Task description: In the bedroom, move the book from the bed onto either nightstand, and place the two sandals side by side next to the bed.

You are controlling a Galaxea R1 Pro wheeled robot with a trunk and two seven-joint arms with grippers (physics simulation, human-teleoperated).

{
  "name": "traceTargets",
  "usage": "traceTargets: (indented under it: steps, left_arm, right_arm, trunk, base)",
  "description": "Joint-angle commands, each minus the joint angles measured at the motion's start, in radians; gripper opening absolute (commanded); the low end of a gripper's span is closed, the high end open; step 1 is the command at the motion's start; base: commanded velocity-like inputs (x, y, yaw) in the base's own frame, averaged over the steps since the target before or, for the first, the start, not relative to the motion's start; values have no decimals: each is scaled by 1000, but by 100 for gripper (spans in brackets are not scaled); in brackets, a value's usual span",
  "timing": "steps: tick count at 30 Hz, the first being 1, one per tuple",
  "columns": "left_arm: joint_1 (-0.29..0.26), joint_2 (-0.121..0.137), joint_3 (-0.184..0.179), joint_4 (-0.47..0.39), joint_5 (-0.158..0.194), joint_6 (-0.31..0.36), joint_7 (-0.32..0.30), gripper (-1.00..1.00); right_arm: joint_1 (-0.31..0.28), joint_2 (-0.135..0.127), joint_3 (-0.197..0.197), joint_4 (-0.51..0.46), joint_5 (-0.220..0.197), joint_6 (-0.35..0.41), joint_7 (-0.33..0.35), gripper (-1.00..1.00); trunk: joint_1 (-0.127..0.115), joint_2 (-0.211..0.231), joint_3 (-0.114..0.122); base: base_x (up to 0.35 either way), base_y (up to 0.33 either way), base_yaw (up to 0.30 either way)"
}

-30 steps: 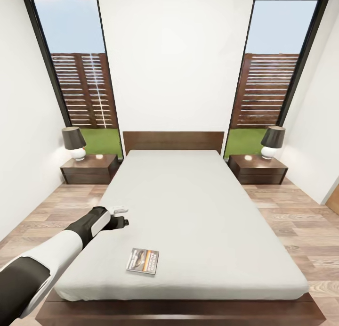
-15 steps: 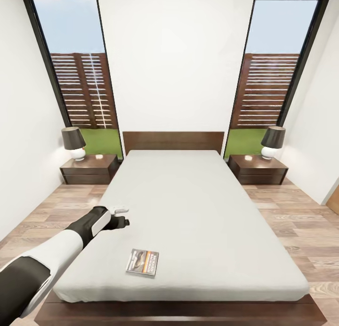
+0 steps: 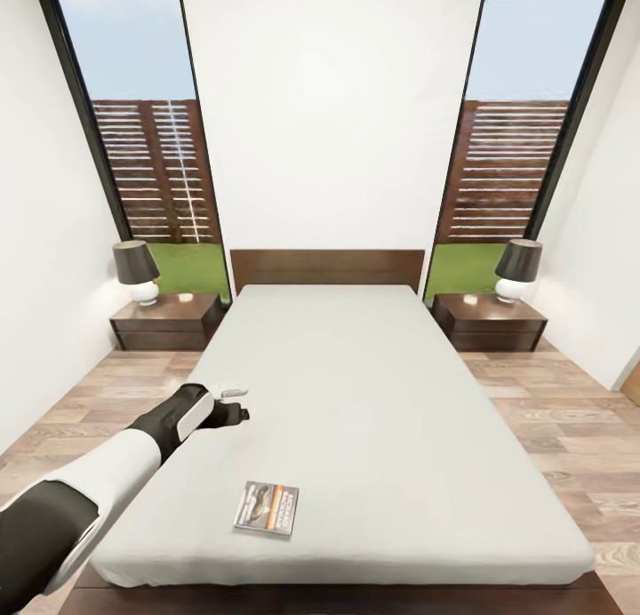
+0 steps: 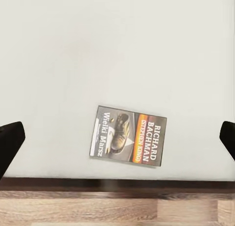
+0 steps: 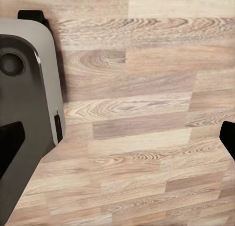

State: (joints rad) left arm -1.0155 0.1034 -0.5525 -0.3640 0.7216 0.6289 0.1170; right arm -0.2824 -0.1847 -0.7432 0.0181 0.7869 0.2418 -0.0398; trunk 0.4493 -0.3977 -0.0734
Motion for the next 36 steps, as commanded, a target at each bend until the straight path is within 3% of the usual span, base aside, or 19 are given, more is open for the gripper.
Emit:
traceTargets:
  steps: [1, 14, 36]
  left_arm:
    - [-1, 1, -7, -3, 10, 4, 8, 100]
    - [-4, -32, -6, -5, 10, 64, 16, 100]
    - [-37, -28, -4, 7, 10, 74, 8, 100]
  right_arm:
    - [-1, 0, -8, 2, 9, 2, -4, 100]
    - [0, 6, -9, 12, 5, 2, -4, 100]
    - [21, 7, -10, 16, 4, -24, -5, 100]
  trunk:
    - [1, -2, -2]
    - [1, -2, -2]
    - [1, -2, -2]
  base:
    - [47, -4, 0]
    - [13, -1, 0]
    - [73, 0, 0]
